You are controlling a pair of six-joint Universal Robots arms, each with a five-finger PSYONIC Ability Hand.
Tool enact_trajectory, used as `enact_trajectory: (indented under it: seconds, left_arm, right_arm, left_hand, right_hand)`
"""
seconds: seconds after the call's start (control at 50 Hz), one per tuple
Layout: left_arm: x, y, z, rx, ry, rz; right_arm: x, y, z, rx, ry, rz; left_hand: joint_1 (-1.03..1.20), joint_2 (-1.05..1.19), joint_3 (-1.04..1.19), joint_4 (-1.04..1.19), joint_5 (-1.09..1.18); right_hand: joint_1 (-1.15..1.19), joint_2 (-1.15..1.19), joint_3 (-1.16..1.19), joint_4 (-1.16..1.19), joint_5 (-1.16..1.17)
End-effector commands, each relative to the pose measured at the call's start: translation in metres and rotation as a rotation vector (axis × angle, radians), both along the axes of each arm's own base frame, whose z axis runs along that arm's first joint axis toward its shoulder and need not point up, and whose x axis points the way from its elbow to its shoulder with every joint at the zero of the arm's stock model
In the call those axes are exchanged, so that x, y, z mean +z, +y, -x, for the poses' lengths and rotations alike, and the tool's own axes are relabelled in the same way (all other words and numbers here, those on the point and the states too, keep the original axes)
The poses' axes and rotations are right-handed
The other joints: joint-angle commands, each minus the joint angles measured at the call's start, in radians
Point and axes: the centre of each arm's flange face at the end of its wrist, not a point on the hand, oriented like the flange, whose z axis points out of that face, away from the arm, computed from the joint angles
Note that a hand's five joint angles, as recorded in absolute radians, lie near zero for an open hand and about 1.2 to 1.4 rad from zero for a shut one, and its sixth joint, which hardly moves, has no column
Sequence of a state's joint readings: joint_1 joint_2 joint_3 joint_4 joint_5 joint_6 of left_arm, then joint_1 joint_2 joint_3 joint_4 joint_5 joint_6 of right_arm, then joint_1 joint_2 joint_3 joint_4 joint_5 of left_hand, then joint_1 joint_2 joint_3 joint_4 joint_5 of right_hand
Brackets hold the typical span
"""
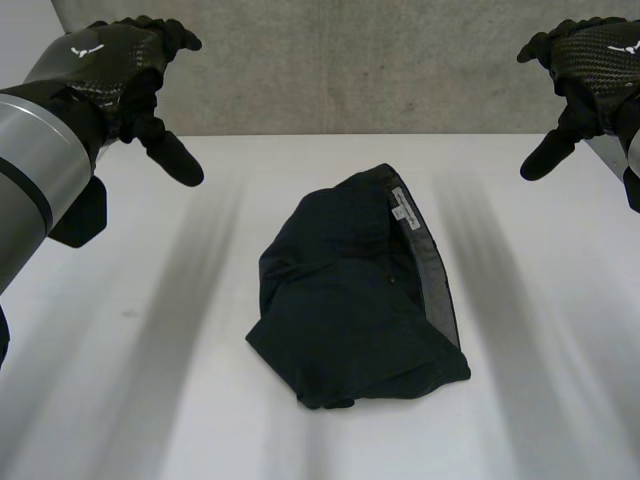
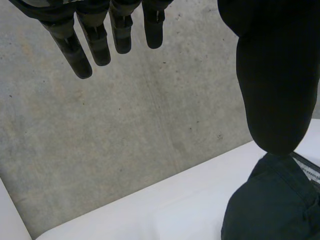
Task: Fold the shorts.
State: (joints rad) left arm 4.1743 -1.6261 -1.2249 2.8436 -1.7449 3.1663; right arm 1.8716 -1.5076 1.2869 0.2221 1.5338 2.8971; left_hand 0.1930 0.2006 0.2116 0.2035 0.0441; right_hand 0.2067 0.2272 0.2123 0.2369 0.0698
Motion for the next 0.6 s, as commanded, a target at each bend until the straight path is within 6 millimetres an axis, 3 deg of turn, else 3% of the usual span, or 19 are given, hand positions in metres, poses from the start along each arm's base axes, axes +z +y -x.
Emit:
enact_trajectory:
  seconds: [0.02,0.14,0.24,0.32,0.42,0.5,0.6]
  left_arm:
    - [-0.022,0.004,-0.001,0.001,-0.031,-0.069]
    - [-0.080,0.019,-0.010,0.042,-0.075,-0.241]
    - [-0.132,0.034,-0.022,0.096,-0.032,-0.369]
    - [-0.161,0.048,-0.029,0.099,-0.064,-0.447]
    - [-0.186,0.059,-0.024,0.041,-0.099,-0.528]
    - [-0.203,0.056,-0.016,-0.007,-0.096,-0.595]
    - [-0.209,0.051,-0.003,-0.051,-0.047,-0.620]
  right_arm:
    - [-0.007,0.003,-0.004,0.051,0.054,-0.032]
    - [-0.061,0.020,-0.012,0.217,0.278,-0.272]
    - [-0.107,0.047,-0.029,0.370,0.314,-0.433]
    - [-0.141,0.060,-0.032,0.419,0.317,-0.467]
    - [-0.177,0.067,-0.034,0.431,0.307,-0.416]
    - [-0.200,0.070,-0.038,0.439,0.308,-0.387]
    - [-0.219,0.067,-0.041,0.439,0.313,-0.390]
  left_hand:
    - [-0.018,-0.026,-0.037,-0.029,-0.044]
    - [0.003,-0.005,-0.016,-0.008,-0.023]
    - [0.044,0.036,0.025,0.033,0.018]
    - [0.079,0.072,0.061,0.069,0.054]
    - [0.097,0.089,0.078,0.086,0.071]
    - [0.126,0.118,0.107,0.116,0.100]
    - [0.129,0.122,0.110,0.119,0.103]
  right_hand:
    - [-0.032,-0.053,-0.038,-0.062,-0.070]
    - [-0.032,-0.053,-0.038,-0.062,-0.070]
    - [-0.032,-0.053,-0.038,-0.062,-0.070]
    - [-0.032,-0.053,-0.038,-0.062,-0.070]
    - [0.019,-0.001,0.013,-0.011,-0.019]
    - [0.127,0.107,0.122,0.097,0.090]
    - [0.248,0.227,0.242,0.218,0.210]
